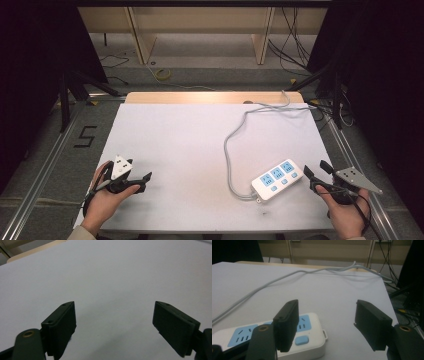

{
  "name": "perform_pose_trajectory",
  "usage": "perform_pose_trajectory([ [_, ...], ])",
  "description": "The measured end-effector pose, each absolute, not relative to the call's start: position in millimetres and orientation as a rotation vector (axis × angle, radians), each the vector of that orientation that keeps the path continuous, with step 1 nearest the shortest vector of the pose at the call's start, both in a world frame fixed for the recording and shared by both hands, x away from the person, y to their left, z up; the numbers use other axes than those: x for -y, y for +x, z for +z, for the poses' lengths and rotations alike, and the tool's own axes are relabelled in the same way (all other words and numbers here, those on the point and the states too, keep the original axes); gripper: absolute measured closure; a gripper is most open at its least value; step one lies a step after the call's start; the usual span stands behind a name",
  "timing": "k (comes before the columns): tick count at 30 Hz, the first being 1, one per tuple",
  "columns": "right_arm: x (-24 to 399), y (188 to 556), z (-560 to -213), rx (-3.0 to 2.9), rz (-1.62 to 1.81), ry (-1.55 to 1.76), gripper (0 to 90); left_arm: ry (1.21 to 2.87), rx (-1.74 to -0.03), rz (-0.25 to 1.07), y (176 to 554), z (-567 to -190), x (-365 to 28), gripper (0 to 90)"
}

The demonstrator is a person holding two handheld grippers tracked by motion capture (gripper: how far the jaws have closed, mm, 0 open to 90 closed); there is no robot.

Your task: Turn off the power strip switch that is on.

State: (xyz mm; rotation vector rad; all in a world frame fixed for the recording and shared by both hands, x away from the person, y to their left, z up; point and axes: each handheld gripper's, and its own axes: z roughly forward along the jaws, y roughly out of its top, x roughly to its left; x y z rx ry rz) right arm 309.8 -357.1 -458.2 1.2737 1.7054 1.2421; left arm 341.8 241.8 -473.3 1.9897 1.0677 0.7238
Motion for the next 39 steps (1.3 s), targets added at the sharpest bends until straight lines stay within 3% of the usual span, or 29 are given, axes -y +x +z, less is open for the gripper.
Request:
perform_pose_trajectory([
  [8,358.1,310.7,-454.5,-1.724,1.23,1.274,45.9,1.99,-1.067,0.724,341.7,-474.0,-241.0,18.6],
  [12,359.0,313.1,-441.2,-1.792,1.184,1.267,61.9,1.984,-1.068,0.724,342.2,-474.0,-240.6,18.7],
  [24,351.2,324.3,-425.0,-1.87,1.122,1.247,90.0,1.981,-1.068,0.721,342.9,-475.0,-239.4,18.9],
  [39,356.4,336.2,-412.7,-1.908,1.061,1.295,90.0,1.989,-1.067,0.722,343.8,-475.4,-238.5,19.0],
])
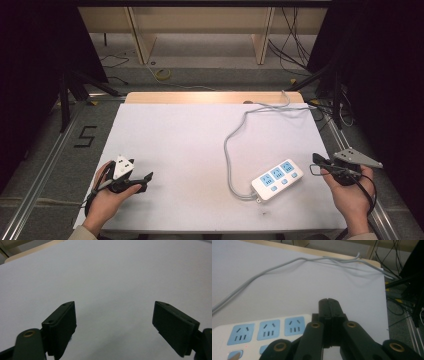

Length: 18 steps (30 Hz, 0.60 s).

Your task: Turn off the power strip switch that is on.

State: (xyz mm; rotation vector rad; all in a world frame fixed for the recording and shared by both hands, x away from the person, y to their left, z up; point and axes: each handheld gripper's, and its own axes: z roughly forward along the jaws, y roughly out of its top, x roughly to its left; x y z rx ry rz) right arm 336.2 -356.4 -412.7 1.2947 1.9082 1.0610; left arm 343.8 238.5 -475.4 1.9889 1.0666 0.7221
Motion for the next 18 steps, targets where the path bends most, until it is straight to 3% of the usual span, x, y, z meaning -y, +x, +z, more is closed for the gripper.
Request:
perform_pose_trajectory([
  [18,341.0,345.5,-398.8,-1.95,1.066,1.26,90.0,1.989,-1.065,0.721,343.6,-475.3,-238.1,19.1],
])
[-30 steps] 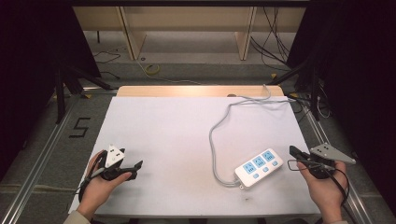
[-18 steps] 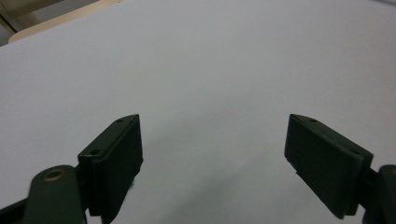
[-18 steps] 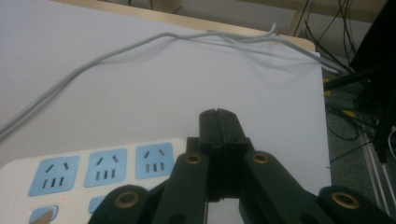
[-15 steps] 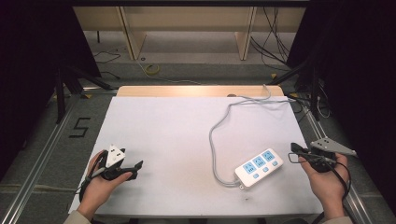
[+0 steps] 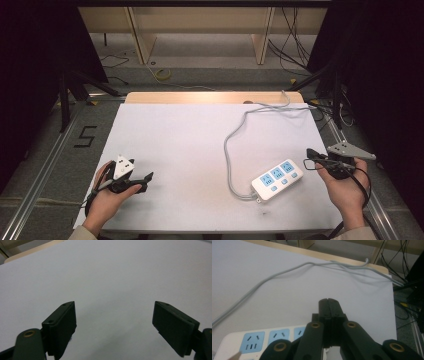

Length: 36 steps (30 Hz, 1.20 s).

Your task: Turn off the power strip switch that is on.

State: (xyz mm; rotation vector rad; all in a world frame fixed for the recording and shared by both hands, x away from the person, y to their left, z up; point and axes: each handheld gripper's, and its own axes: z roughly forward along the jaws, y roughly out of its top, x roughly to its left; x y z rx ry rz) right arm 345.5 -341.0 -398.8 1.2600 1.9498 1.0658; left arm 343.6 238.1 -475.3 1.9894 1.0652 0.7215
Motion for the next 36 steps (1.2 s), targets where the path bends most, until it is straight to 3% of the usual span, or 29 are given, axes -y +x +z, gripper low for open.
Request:
perform_pose_trajectory([
  [36,318.9,348.2,-393.7,-2.072,1.064,1.222,90.0,1.995,-1.063,0.72,343.5,-475.6,-237.3,19.1],
])
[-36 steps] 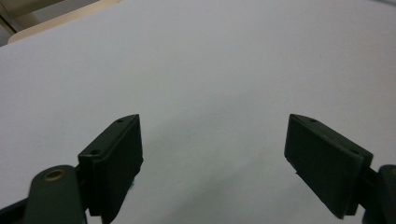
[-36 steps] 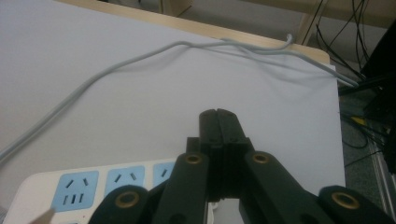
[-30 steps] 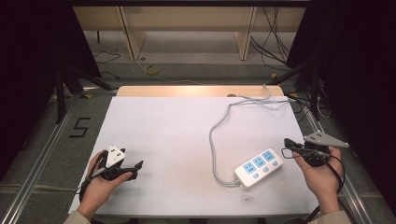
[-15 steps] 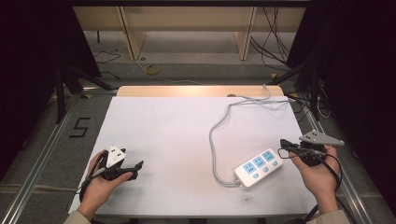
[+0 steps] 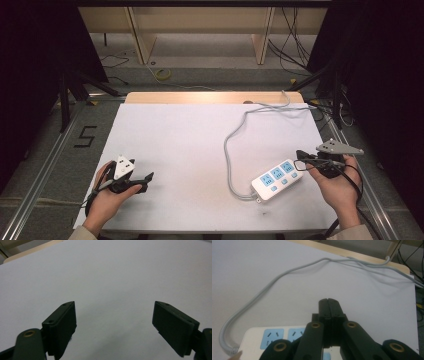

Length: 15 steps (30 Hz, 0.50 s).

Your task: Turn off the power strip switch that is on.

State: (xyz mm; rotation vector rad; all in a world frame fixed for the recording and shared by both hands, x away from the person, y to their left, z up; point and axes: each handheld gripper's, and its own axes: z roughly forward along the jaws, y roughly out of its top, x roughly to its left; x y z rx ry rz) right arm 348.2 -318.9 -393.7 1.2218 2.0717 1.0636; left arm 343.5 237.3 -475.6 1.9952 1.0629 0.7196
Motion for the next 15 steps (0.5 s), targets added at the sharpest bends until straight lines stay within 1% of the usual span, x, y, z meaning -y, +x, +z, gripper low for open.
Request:
perform_pose_trajectory([
  [15,311.3,348.9,-393.6,-2.143,1.05,1.213,90.0,1.998,-1.061,0.722,343.8,-475.8,-236.9,19.1],
])
